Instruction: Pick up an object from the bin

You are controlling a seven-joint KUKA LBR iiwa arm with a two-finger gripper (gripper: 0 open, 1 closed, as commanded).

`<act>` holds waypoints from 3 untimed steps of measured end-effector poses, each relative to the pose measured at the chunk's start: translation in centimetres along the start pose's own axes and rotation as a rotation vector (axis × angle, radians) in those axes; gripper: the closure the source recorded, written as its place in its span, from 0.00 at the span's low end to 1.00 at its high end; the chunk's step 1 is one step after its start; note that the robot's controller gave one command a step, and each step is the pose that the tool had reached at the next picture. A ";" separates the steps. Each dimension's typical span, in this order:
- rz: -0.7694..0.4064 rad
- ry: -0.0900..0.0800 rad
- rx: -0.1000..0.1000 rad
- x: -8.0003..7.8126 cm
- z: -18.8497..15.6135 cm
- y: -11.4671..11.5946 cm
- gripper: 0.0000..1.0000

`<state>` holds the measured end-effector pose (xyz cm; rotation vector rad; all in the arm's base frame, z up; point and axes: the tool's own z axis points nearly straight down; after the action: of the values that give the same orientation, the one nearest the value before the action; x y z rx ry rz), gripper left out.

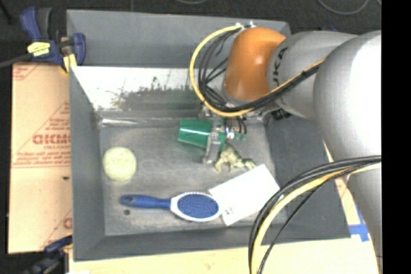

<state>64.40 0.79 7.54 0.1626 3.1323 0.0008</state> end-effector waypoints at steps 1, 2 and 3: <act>0.007 0.000 0.000 -0.4 0.5 1.6 1.00; 0.007 0.000 0.000 -0.4 0.5 1.6 1.00; 0.007 0.004 0.001 -0.3 0.1 1.6 1.00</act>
Offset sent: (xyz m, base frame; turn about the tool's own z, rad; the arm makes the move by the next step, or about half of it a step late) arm 0.0000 0.0000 0.0000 0.0000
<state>64.83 2.34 7.44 0.1735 3.1359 -0.0005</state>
